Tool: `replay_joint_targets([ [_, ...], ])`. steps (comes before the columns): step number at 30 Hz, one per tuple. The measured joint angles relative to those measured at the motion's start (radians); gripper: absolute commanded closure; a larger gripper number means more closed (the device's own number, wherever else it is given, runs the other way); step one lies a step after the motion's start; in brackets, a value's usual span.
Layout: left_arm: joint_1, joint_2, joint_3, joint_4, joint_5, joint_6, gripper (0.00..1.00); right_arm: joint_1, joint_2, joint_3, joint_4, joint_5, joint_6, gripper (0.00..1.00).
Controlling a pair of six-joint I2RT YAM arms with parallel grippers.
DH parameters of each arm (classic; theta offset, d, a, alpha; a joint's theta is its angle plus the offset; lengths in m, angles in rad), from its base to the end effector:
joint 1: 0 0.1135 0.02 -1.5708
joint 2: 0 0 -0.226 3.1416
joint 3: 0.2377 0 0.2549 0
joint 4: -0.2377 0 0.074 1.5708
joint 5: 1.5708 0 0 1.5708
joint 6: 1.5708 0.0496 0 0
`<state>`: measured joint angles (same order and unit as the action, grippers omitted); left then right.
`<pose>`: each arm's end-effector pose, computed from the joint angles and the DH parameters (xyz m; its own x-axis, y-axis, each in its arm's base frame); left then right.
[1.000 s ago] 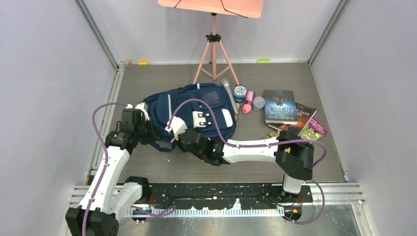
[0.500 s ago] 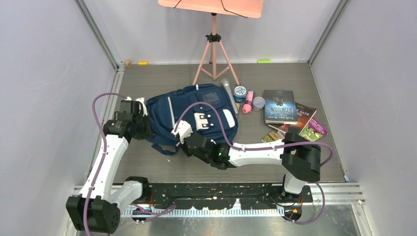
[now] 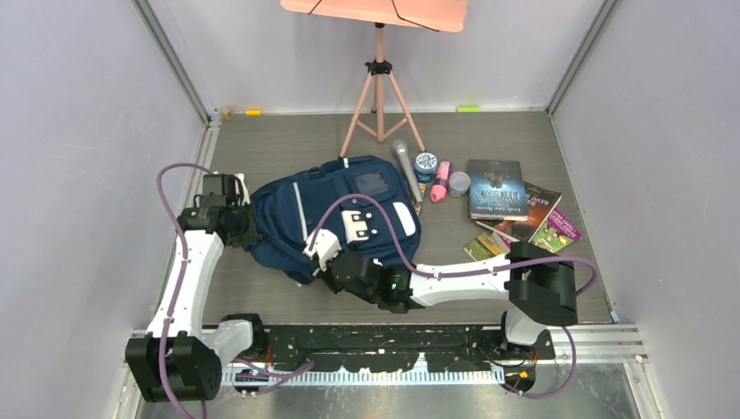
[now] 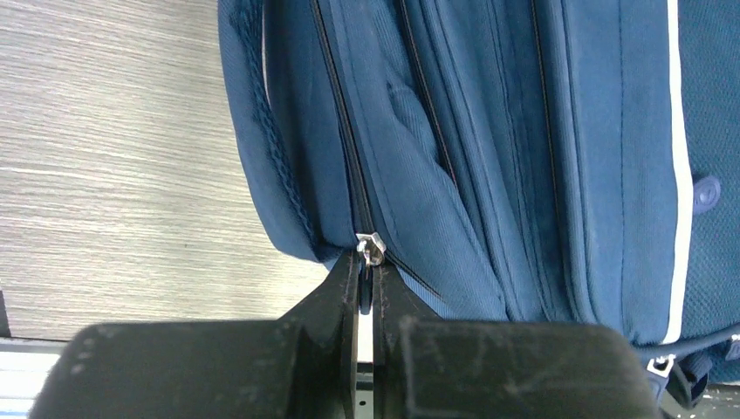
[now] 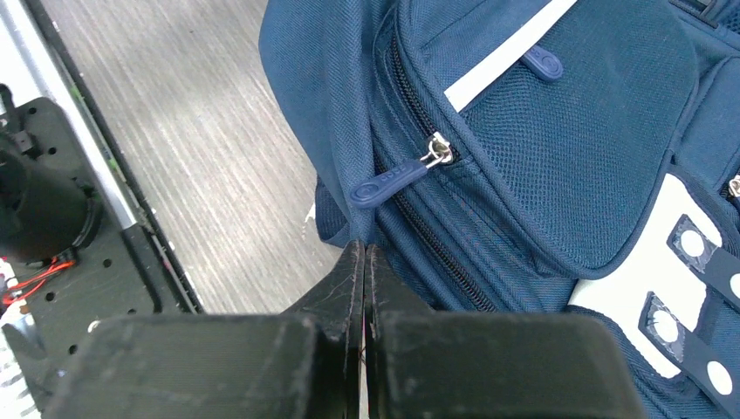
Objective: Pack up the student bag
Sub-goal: Unzip the student bag at the center of the board.
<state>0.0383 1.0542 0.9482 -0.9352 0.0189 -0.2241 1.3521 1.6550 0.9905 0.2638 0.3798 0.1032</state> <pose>0.2234 0.0076 0.2368 -0.8344 -0.2543 -0.4889 -0.2197 0.9671 -0.1282 0.1007 0.3685 0.1863 -0.1699 -0.3237 -0.9308 -0.8194 0.5711 -0.0490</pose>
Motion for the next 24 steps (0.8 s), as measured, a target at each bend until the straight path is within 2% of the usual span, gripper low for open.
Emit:
replay_joint_targets([
  [7,0.014,-0.001,0.000,0.014,0.008,0.025,1.00,0.032,-0.036,-0.010,-0.030,0.002,0.006,0.99],
  [11,0.018,-0.020,-0.014,0.041,0.064,0.040,1.00,0.041,-0.060,-0.010,-0.065,0.008,0.009,0.99],
  [13,0.021,-0.047,-0.034,0.069,0.103,0.049,1.00,0.044,-0.069,-0.005,-0.091,0.015,0.010,0.93],
  [16,0.027,-0.093,-0.062,0.105,0.162,0.054,1.00,0.050,-0.074,0.023,-0.154,0.027,0.013,0.71],
  [18,0.030,-0.120,-0.073,0.132,0.185,0.055,1.00,0.055,-0.075,0.059,-0.199,0.027,0.015,0.62],
  [24,0.035,-0.151,-0.095,0.168,0.233,0.057,1.00,0.067,-0.084,0.183,-0.251,0.035,0.000,0.42],
])
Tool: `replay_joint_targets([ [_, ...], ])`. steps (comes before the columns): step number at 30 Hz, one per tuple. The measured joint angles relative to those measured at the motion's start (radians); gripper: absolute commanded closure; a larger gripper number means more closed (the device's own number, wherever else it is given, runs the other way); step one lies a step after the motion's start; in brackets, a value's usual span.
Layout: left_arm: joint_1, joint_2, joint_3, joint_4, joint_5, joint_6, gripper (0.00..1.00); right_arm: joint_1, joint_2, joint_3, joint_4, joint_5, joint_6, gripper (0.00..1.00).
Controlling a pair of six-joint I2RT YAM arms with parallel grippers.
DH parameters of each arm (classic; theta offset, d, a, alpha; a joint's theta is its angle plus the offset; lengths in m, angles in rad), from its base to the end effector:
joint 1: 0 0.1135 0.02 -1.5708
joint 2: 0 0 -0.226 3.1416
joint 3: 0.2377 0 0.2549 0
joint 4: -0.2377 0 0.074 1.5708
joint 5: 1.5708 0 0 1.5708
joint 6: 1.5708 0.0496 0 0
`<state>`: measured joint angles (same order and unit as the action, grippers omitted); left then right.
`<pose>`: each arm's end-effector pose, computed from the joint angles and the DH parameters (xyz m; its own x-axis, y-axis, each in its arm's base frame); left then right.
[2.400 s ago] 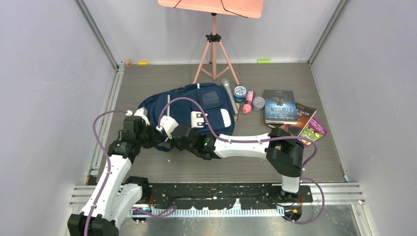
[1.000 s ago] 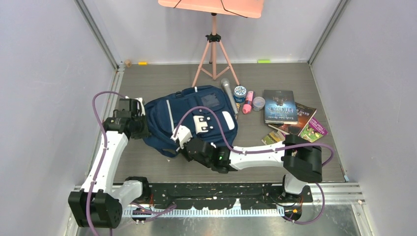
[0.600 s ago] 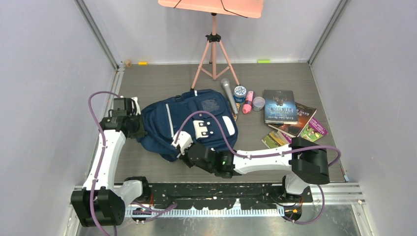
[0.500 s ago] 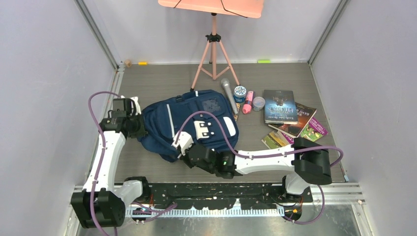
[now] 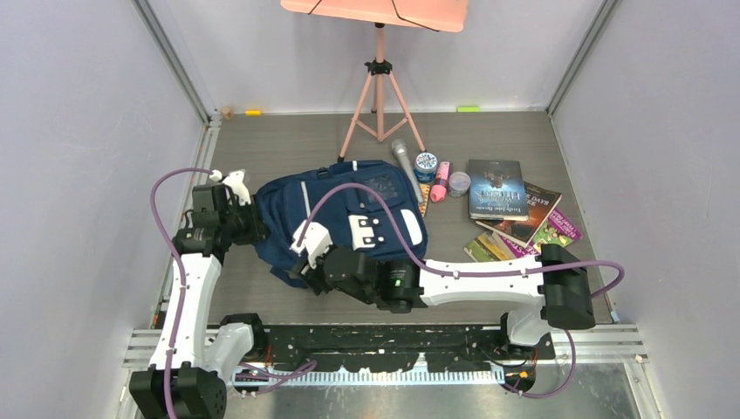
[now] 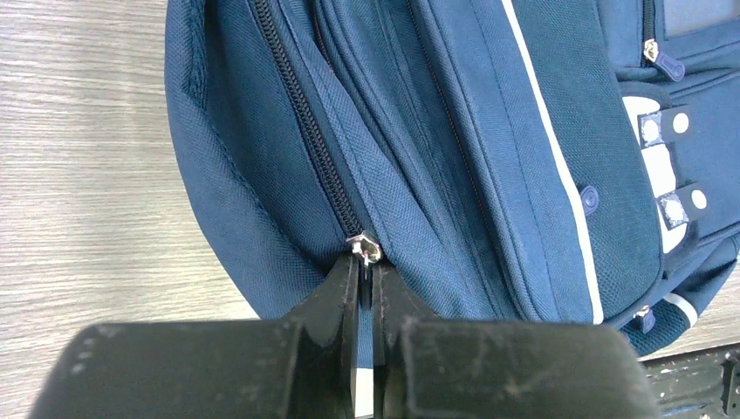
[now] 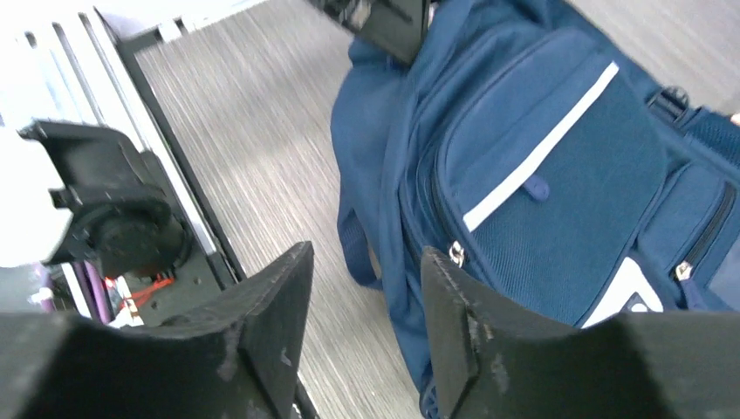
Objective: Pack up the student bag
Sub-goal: Unzip the student bag at the center of the board.
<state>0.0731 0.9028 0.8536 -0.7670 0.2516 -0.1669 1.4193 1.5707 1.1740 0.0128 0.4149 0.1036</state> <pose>0.2143 0.0033 0.2498 -0.7330 -0.2150 -0.6453 -0.0227 0.9560 -0.2926 0.0775 0.3750 0.2544 -0.1439 -0.3158 -0.9379 -0.8379 0.5432 -0.0543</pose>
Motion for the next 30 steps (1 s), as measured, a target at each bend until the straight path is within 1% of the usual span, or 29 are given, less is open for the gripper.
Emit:
replay_joint_targets([
  [1,0.001,-0.001,-0.002,0.004,0.006,0.000,1.00,0.000,0.000,0.023,-0.003,0.003,-0.004,0.39],
  [3,0.001,-0.002,-0.005,0.010,0.018,0.000,1.00,-0.004,0.007,0.065,-0.008,0.010,-0.016,0.36],
  [6,0.001,-0.006,-0.010,0.015,0.034,0.000,1.00,-0.022,0.047,0.134,-0.006,0.011,-0.035,0.35],
  [11,0.001,-0.013,-0.011,0.016,0.048,0.000,1.00,-0.075,0.159,0.214,-0.009,-0.010,-0.056,0.34],
  [14,0.001,-0.013,-0.011,0.016,0.049,-0.001,1.00,-0.100,0.215,0.239,-0.019,-0.029,-0.062,0.35],
  [16,0.001,-0.013,-0.012,0.017,0.052,-0.001,1.00,-0.114,0.246,0.254,-0.027,-0.042,-0.066,0.39],
  [18,0.001,-0.013,-0.012,0.018,0.056,-0.001,1.00,-0.121,0.269,0.266,-0.032,-0.049,-0.069,0.40],
  [27,0.001,-0.013,-0.013,0.019,0.059,0.000,1.00,-0.126,0.313,0.318,-0.043,-0.073,-0.076,0.41],
  [30,0.001,-0.013,-0.013,0.019,0.060,-0.001,1.00,-0.126,0.339,0.346,-0.040,-0.077,-0.077,0.43],
])
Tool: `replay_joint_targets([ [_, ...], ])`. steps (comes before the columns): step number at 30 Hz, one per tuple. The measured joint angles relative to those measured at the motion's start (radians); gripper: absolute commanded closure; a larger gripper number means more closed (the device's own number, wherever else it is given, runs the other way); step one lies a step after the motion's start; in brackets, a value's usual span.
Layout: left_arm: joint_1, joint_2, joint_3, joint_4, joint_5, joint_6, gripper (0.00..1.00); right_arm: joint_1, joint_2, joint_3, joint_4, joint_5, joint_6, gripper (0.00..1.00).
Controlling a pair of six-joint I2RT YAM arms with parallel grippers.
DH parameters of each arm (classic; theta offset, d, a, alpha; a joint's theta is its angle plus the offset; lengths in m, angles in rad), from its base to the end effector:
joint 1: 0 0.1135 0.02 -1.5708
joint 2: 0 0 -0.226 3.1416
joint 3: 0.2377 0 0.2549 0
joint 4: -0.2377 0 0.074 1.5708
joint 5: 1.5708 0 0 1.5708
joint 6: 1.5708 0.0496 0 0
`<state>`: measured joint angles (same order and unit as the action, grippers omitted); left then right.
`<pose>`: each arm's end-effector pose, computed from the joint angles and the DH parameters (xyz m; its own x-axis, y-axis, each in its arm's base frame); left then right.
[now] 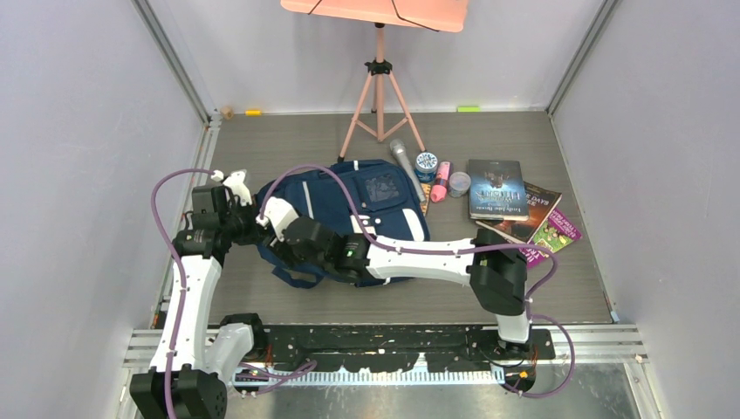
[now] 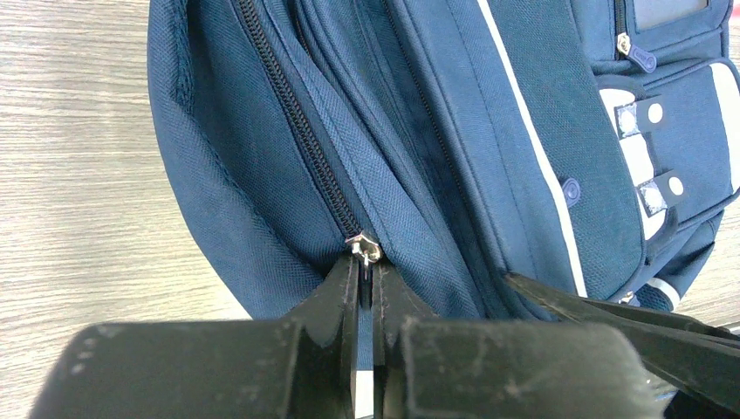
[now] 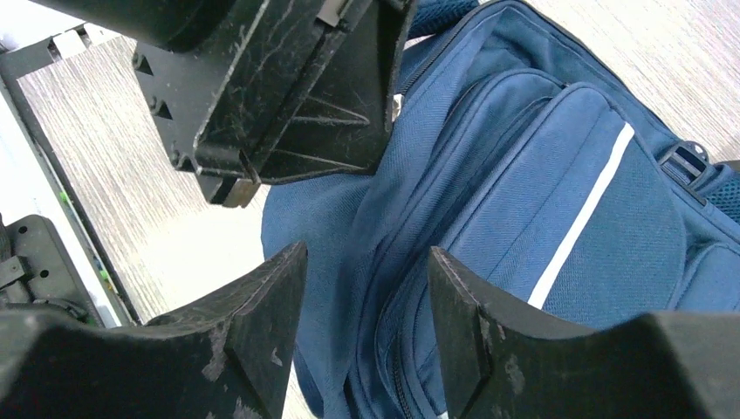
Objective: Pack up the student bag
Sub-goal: Unzip the student bag at the center of the board.
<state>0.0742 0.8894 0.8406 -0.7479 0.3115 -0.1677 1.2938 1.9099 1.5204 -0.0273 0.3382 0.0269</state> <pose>0.2133 0.0006 0.2502 -0.7270 -0.2133 -0.6527 0.0221 0.9428 -0.3328 0.1410 0.4357 0.2392 -0.1328 -0.3745 -0.9177 -0.8211 0.5601 -0.1097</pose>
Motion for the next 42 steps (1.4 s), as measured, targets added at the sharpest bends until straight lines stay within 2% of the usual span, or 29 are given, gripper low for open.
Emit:
replay_joint_targets([
  [1,0.000,0.000,0.000,0.000,0.000,0.000,1.00,0.000,0.010,0.007,0.002,0.000,-0.002,0.44],
  [2,0.000,0.000,0.000,0.000,0.000,0.000,1.00,0.000,0.020,0.013,0.003,0.000,-0.003,0.49],
  [3,0.000,0.000,0.000,0.000,0.000,0.000,1.00,0.000,0.028,0.016,0.004,0.000,-0.005,0.62],
  [5,0.000,0.000,-0.002,-0.001,0.001,0.000,1.00,0.000,0.042,0.019,0.005,0.004,-0.013,0.76],
  [9,0.000,0.000,-0.003,0.002,0.002,0.000,1.00,0.000,0.051,0.019,0.019,0.021,-0.023,0.98],
  [20,-0.001,0.001,-0.003,-0.009,-0.025,-0.001,1.00,0.007,0.039,-0.037,0.079,0.051,-0.023,0.99],
  [42,-0.028,0.057,0.044,-0.155,-0.061,-0.007,1.00,0.049,-0.150,-0.283,0.148,0.051,0.045,0.99],
])
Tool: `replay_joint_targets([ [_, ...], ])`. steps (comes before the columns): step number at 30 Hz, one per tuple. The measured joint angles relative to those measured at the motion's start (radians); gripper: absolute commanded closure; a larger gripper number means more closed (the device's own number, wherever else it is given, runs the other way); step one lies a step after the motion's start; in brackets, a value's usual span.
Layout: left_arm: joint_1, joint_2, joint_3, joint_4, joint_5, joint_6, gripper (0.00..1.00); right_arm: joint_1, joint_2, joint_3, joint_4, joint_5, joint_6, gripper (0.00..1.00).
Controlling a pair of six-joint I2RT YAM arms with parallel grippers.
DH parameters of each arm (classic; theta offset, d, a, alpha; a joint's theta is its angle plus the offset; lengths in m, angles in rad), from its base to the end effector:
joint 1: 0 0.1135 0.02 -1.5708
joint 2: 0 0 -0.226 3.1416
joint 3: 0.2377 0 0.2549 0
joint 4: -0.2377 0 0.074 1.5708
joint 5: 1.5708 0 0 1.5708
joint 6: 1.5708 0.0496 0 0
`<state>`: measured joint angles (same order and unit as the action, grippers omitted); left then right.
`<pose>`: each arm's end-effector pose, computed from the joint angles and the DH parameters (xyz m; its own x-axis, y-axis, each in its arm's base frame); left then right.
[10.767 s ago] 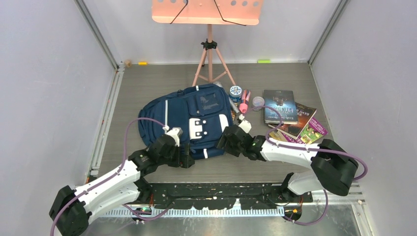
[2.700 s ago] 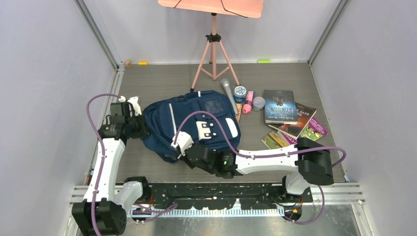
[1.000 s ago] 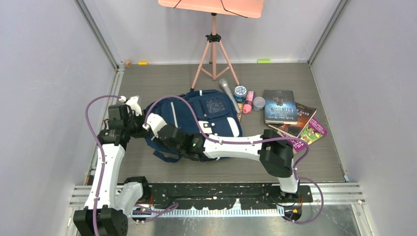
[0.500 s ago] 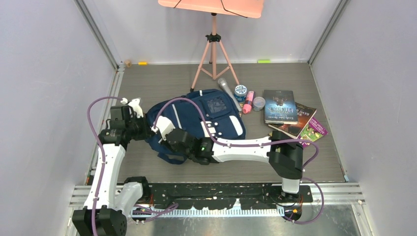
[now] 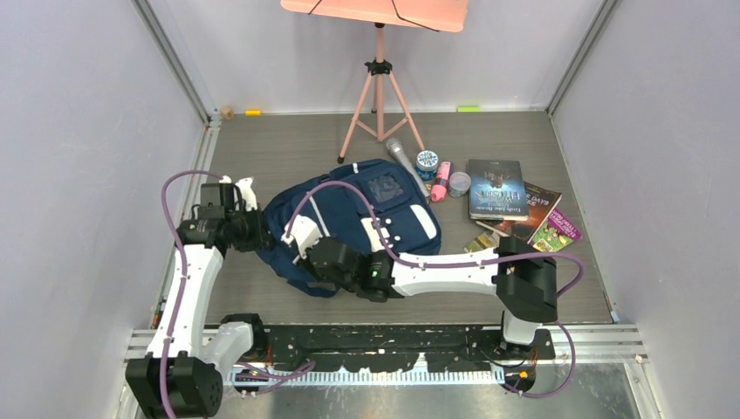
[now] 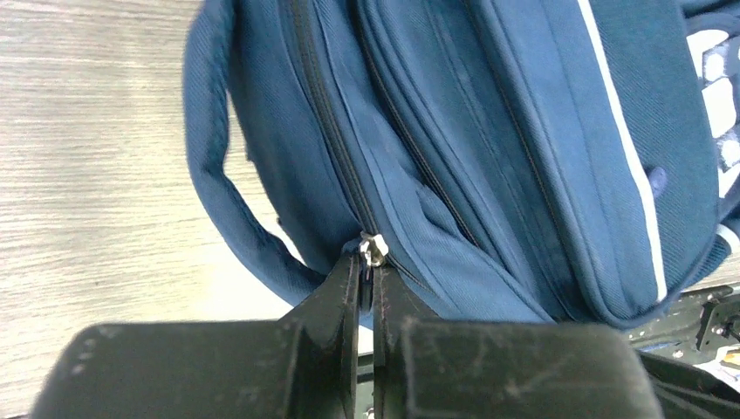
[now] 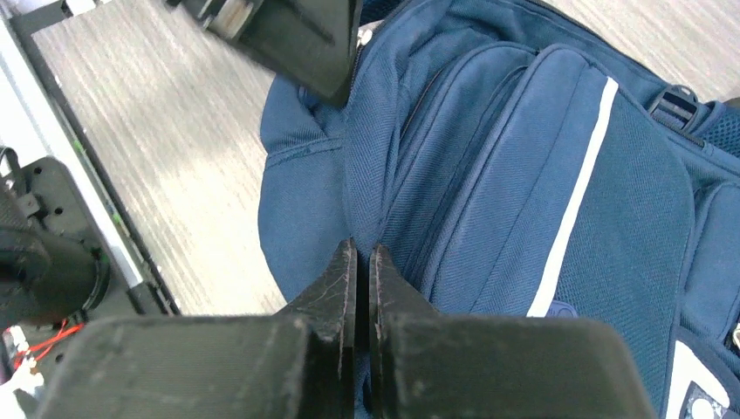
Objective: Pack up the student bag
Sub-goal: Unzip the student bag at the center of the board.
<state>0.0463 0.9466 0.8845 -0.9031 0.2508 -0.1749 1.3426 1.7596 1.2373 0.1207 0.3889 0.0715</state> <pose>0.2087 -0.0027 0.2411 -0.8255 -0.2070 -0.5251 -0.0481 0.9527 -0.3000 0.1128 0.4023 0.2170 -0.1470 -0.3405 -0.9287 -0.8140 0.5751 -0.0821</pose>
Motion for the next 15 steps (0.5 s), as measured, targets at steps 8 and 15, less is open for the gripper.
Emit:
replay_joint_targets([
  [8,0.001,0.109,0.097,-0.041,-0.097,0.013,1.00,0.047,-0.096,-0.069,-0.035,-0.002,0.015,0.99],
  [15,0.000,0.169,0.161,-0.086,-0.101,0.029,1.00,0.050,-0.121,-0.099,-0.009,-0.004,0.034,1.00],
])
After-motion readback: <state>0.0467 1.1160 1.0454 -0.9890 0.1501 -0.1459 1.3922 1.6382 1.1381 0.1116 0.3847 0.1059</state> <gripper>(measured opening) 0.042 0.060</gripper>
